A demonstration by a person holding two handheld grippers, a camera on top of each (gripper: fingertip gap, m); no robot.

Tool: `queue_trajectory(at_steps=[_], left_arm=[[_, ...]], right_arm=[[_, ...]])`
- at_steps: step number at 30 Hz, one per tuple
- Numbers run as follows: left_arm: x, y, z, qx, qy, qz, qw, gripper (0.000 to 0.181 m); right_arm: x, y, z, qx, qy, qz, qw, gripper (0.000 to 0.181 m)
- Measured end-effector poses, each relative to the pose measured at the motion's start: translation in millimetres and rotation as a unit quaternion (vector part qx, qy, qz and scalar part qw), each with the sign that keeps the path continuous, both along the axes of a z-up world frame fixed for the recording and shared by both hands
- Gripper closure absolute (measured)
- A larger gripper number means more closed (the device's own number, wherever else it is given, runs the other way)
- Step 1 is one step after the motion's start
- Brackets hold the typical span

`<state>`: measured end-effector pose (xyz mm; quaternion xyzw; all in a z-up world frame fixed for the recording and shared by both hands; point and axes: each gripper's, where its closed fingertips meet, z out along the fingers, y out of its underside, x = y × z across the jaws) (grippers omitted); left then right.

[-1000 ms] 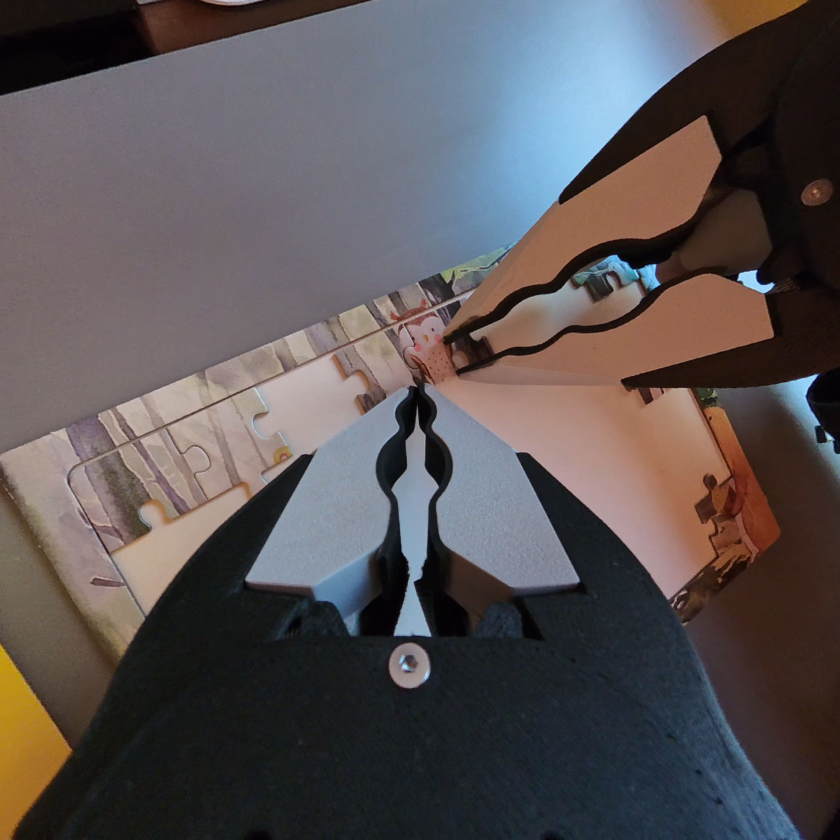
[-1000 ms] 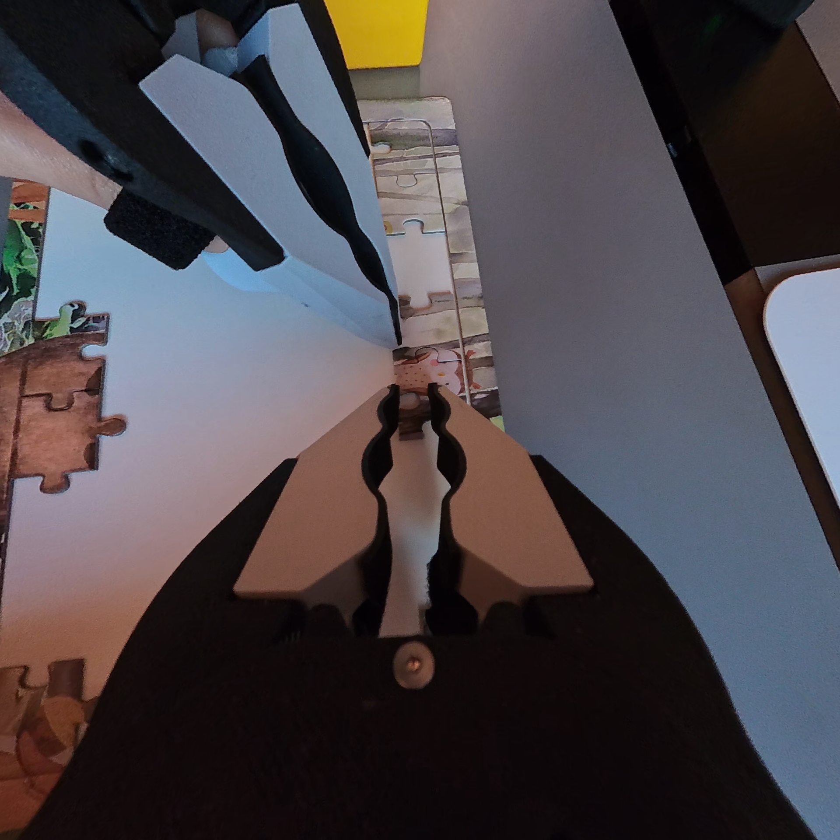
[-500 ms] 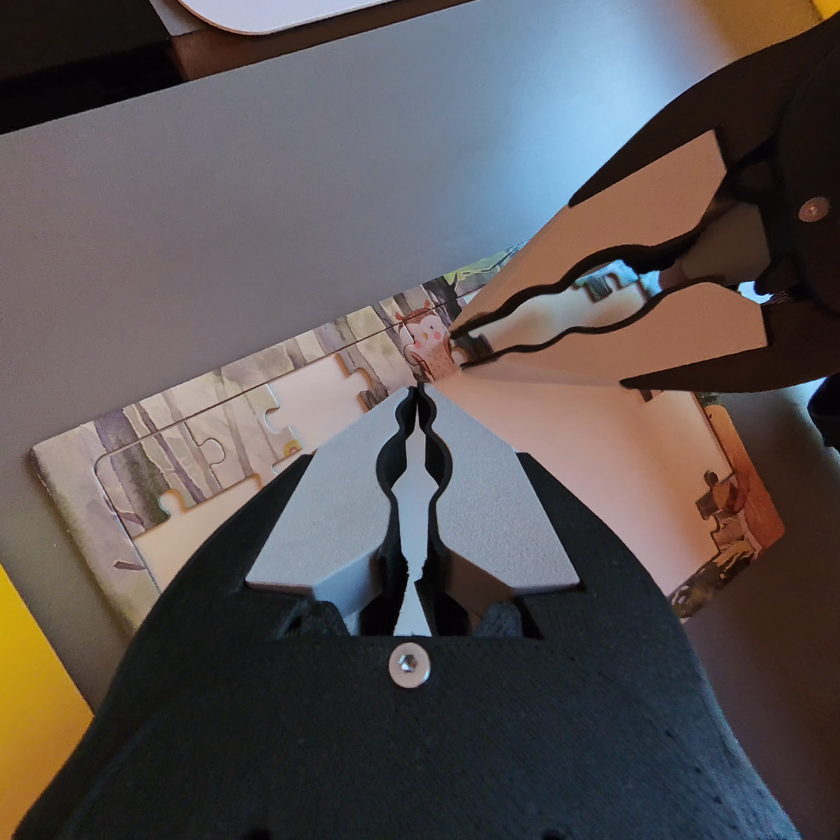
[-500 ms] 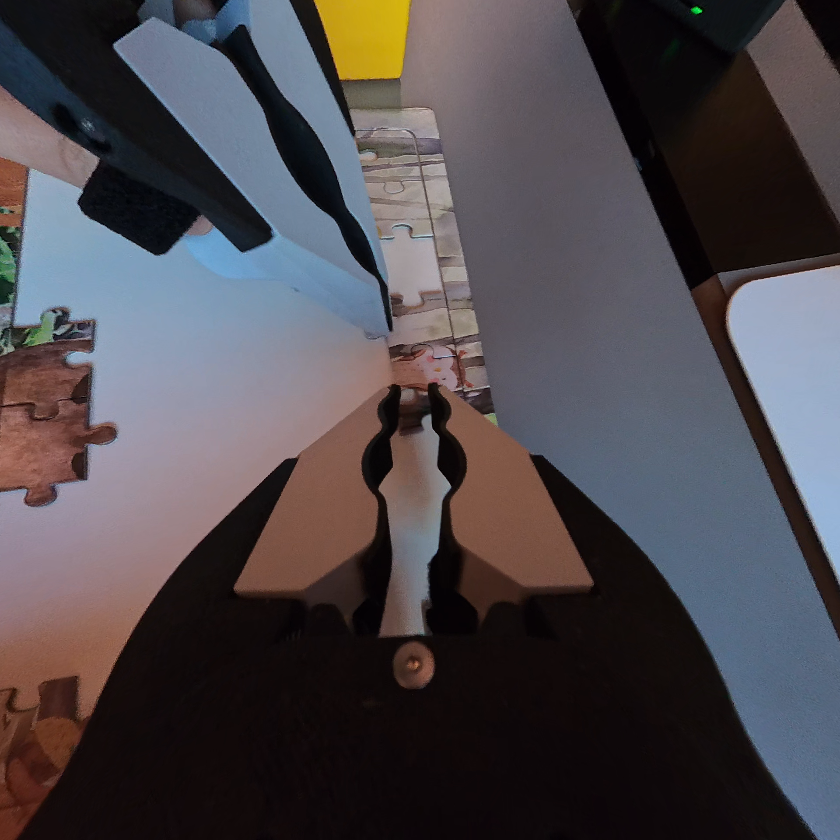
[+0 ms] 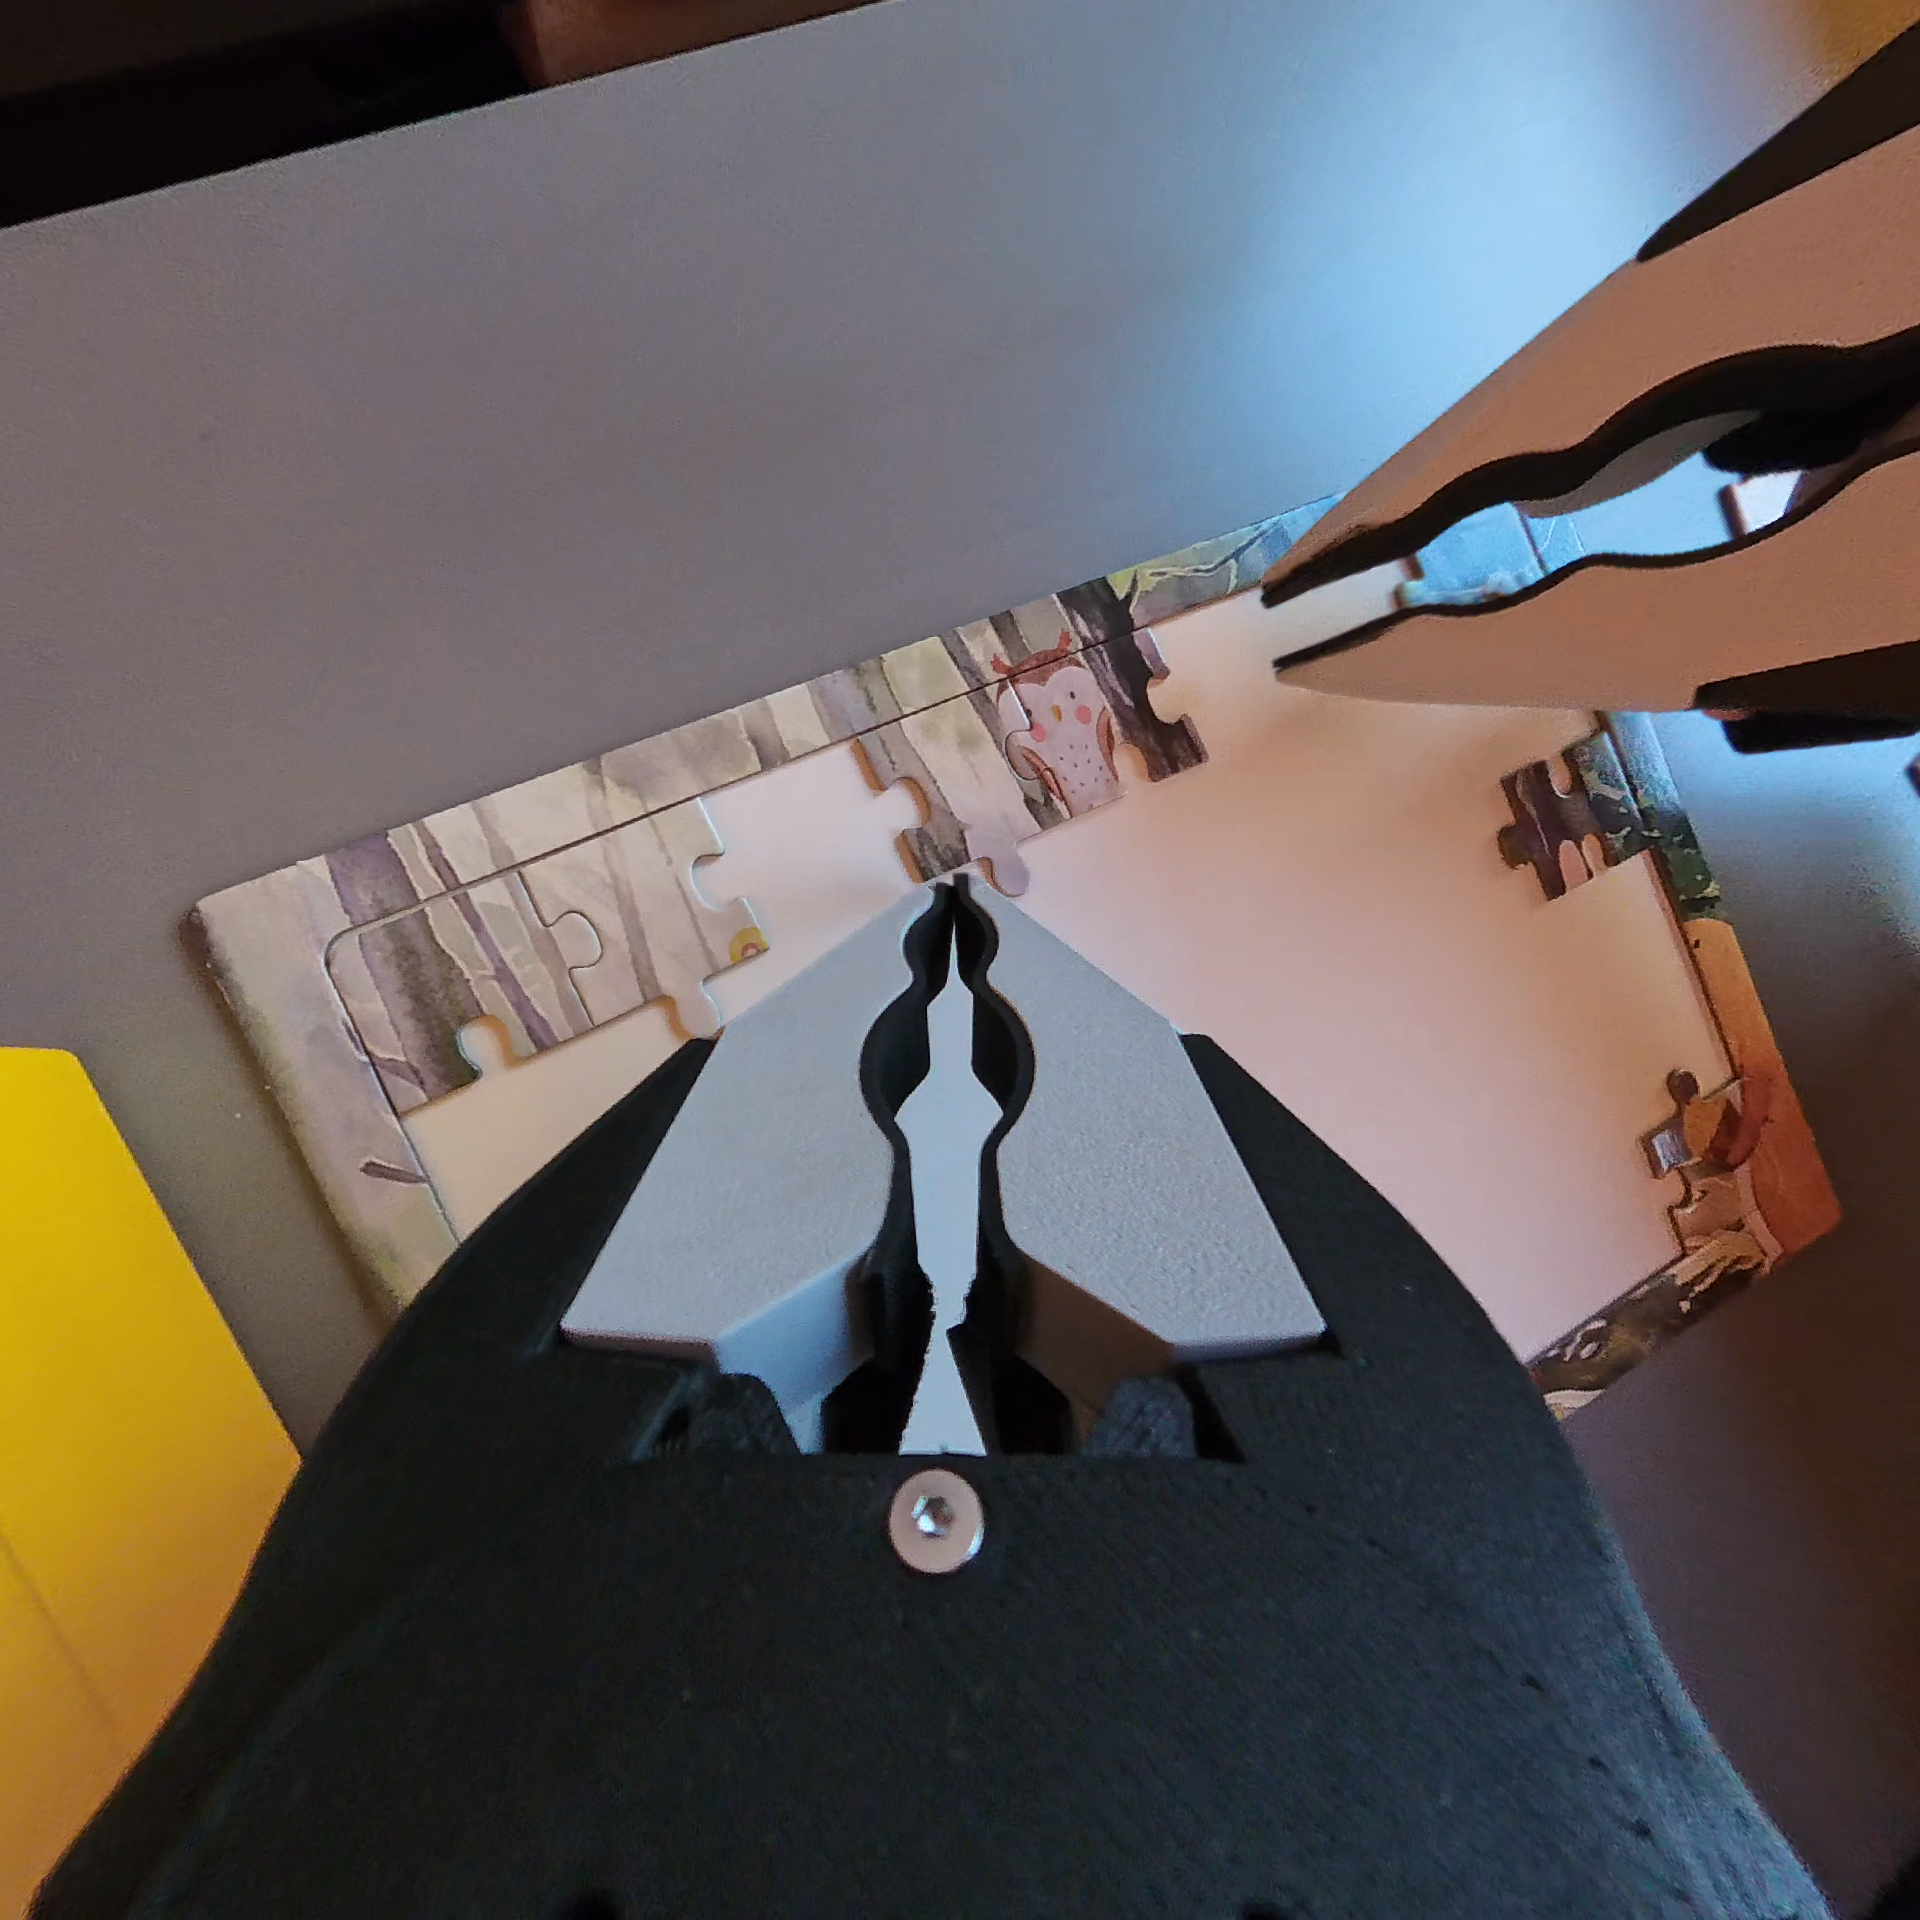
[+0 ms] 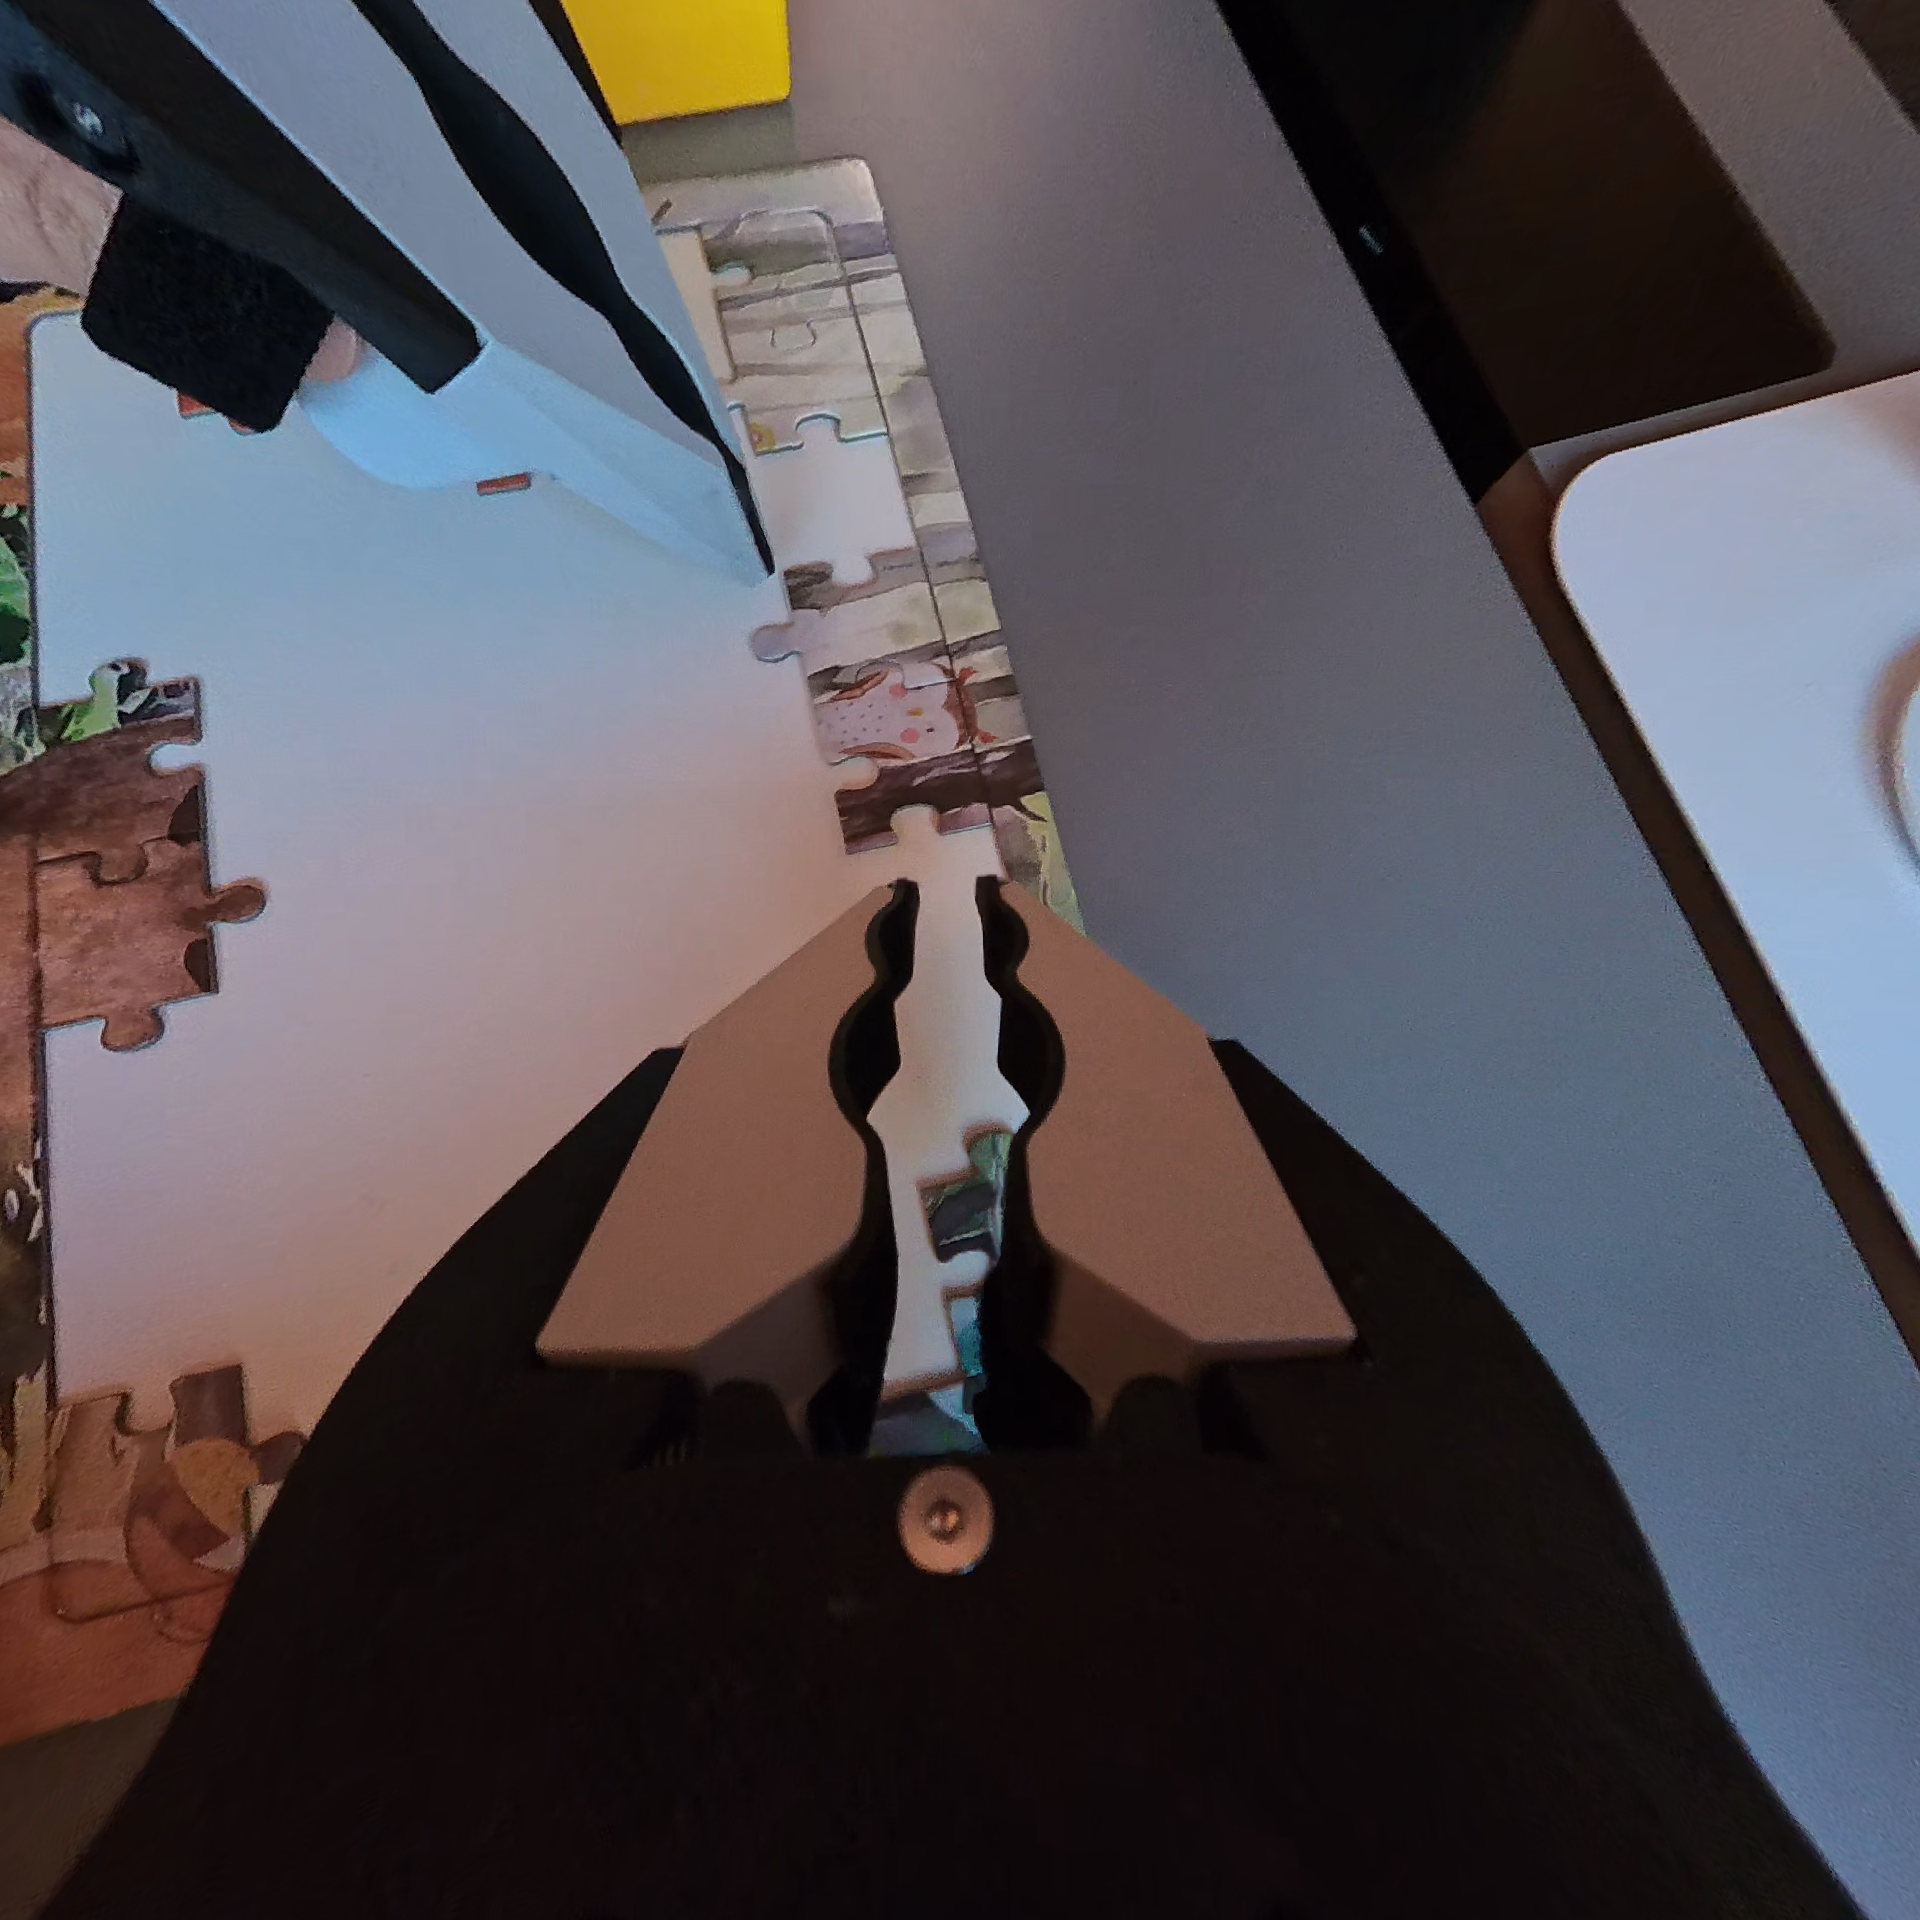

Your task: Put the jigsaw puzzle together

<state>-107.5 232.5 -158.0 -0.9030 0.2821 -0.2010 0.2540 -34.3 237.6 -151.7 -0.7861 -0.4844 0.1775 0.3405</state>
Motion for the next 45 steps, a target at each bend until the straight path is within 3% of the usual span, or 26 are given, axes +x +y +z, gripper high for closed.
queue_trajectory(at_steps=[36,41,45], left_arm=[[6,3,-4,0.008,-0.014,0.001,1.0,0.181],[6,4,23,0.038,-0.037,0.004,0.999,0.181],[-4,10,78,0.132,-0.068,0.026,0.989,0.181]], right_arm=[[-14,-6,-7,0.003,-0.002,0.011,1.0,0.171],[-1,-11,18,0.028,0.011,0.0,1.0,0.171],[8,-30,69,0.085,0.043,-0.019,0.995,0.17]])
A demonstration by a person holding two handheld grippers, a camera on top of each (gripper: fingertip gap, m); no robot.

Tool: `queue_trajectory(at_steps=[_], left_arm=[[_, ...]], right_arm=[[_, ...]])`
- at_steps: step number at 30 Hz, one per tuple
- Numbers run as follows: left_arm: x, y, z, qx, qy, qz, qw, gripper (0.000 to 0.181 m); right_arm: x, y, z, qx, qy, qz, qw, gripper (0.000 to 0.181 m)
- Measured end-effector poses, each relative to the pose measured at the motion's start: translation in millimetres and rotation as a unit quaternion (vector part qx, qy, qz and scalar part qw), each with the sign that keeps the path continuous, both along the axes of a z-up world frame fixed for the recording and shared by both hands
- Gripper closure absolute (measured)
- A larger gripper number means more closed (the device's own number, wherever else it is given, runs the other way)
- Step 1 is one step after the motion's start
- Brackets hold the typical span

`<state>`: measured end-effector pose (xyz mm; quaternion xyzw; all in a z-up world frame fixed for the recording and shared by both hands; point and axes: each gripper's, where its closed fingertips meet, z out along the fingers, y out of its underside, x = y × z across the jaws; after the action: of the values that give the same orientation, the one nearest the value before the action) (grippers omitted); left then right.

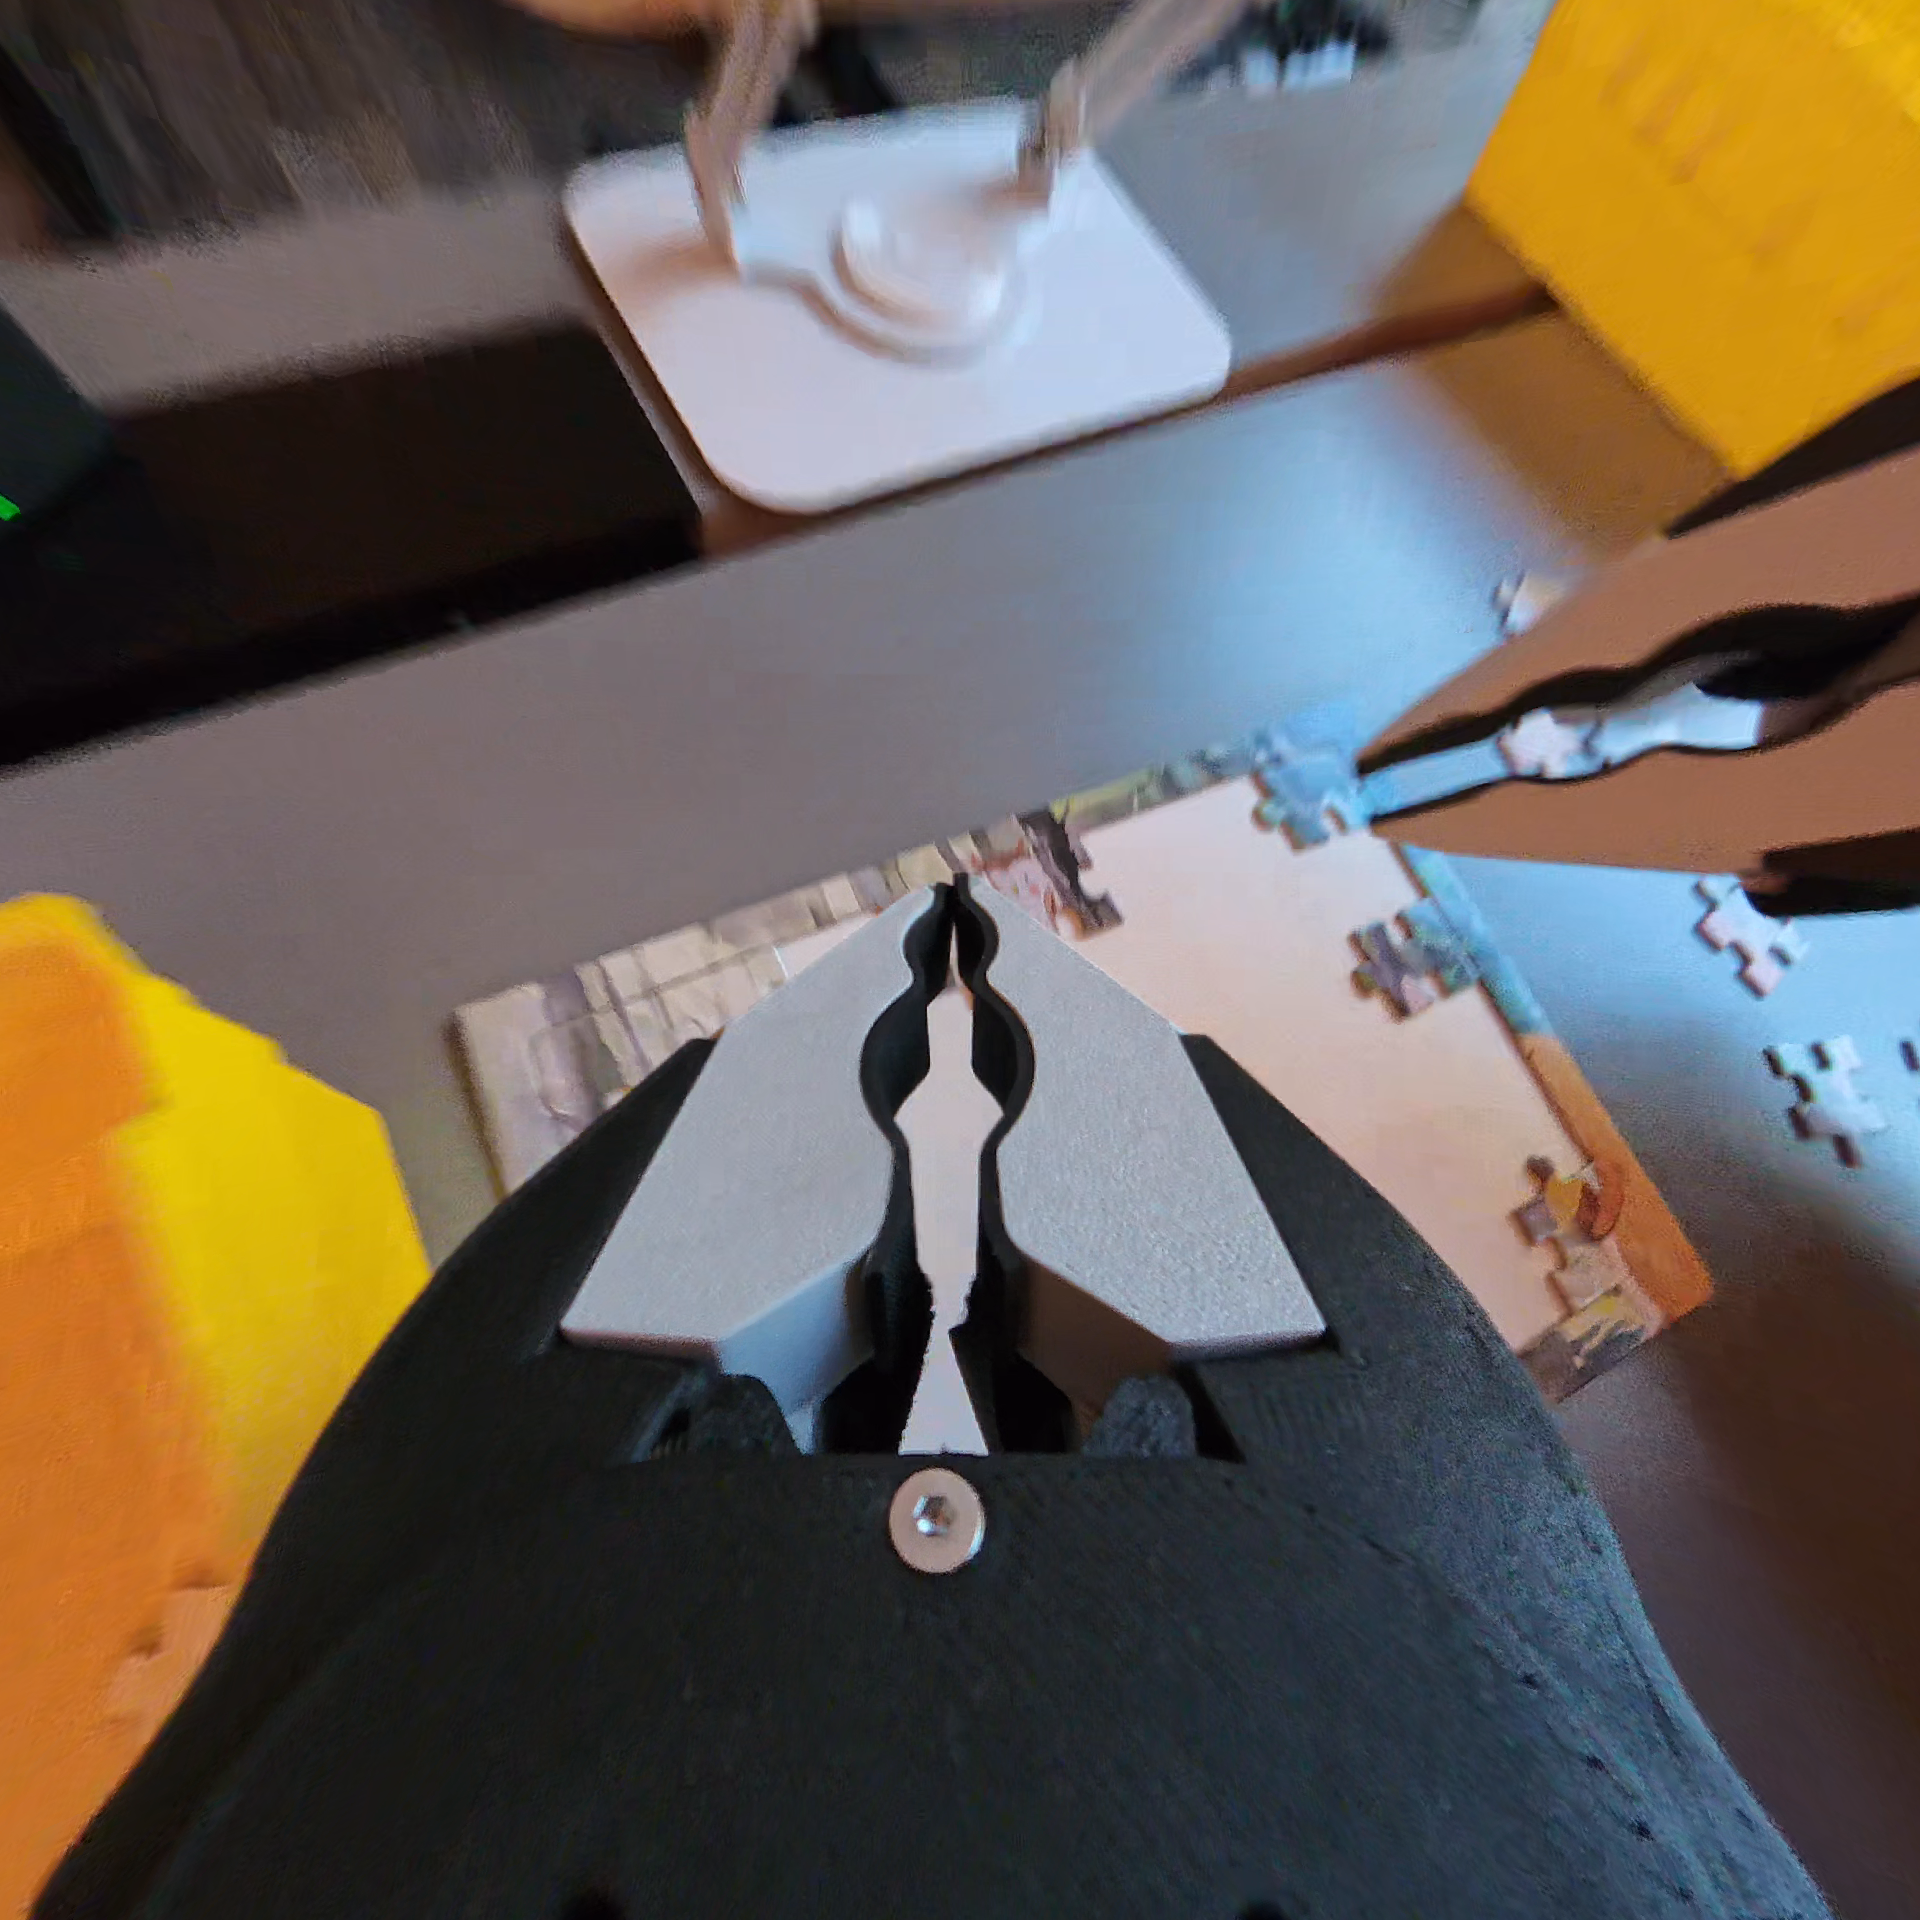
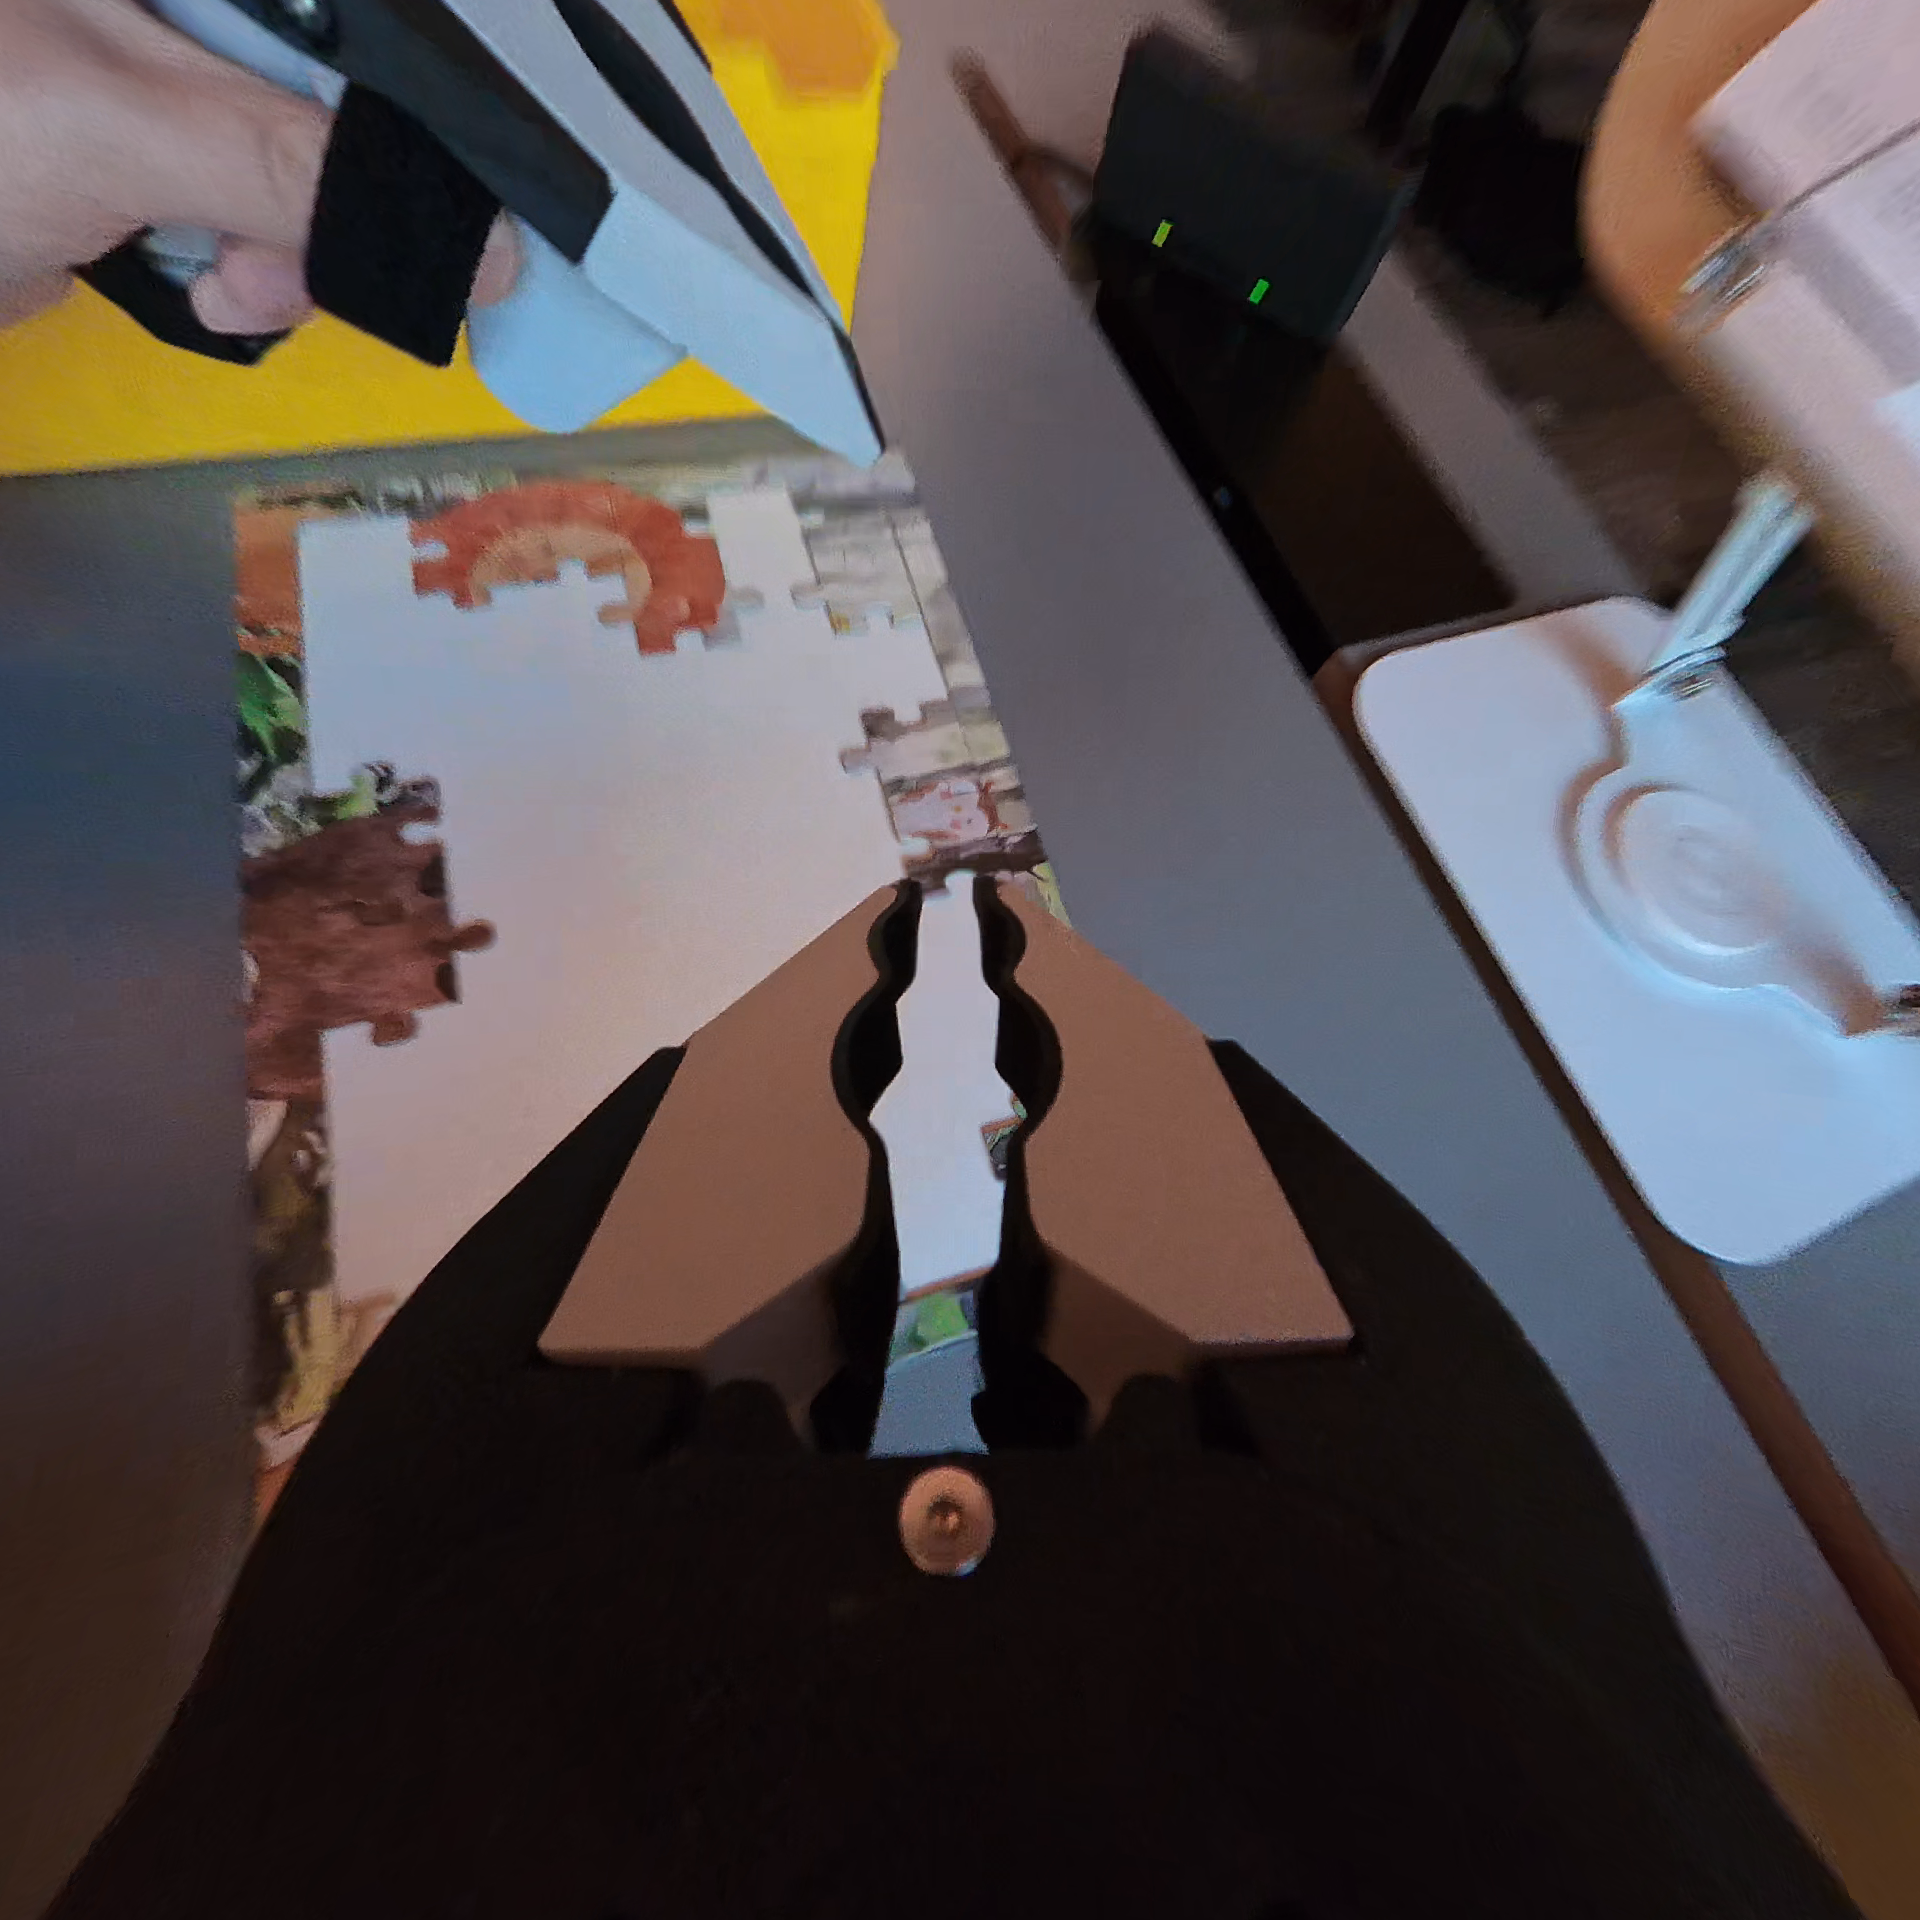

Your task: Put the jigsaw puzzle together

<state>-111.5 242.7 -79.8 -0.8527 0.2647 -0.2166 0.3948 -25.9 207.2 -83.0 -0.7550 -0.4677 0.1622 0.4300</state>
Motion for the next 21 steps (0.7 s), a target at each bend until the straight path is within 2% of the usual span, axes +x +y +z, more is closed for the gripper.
queue_trajectory(at_steps=[4,7,9,12,14,16,19,21], left_arm=[[-24,-9,89,0.111,-0.073,0.024,0.991,0.181],[-48,-32,156,0.178,-0.127,0.024,0.975,0.181],[-69,-50,190,0.21,-0.158,0.029,0.965,0.175],[-100,-70,225,0.25,-0.199,0.04,0.947,0.157],[-114,-80,237,0.258,-0.21,0.02,0.943,0.154],[-123,-91,233,0.232,-0.202,-0.031,0.951,0.152],[-145,-98,204,0.157,-0.163,-0.083,0.971,0.15],[-165,-97,183,0.118,-0.128,-0.09,0.981,0.151]], right_arm=[[14,-32,70,0.096,0.024,-0.049,0.994,0.163],[17,-68,122,0.155,0.076,-0.079,0.982,0.155],[15,-94,147,0.17,0.122,-0.09,0.974,0.151],[20,-119,168,0.203,0.158,-0.12,0.959,0.142],[32,-125,173,0.238,0.17,-0.148,0.945,0.142],[49,-122,167,0.268,0.188,-0.187,0.926,0.142],[60,-113,144,0.272,0.254,-0.207,0.905,0.14],[67,-105,130,0.279,0.254,-0.217,0.9,0.139]])
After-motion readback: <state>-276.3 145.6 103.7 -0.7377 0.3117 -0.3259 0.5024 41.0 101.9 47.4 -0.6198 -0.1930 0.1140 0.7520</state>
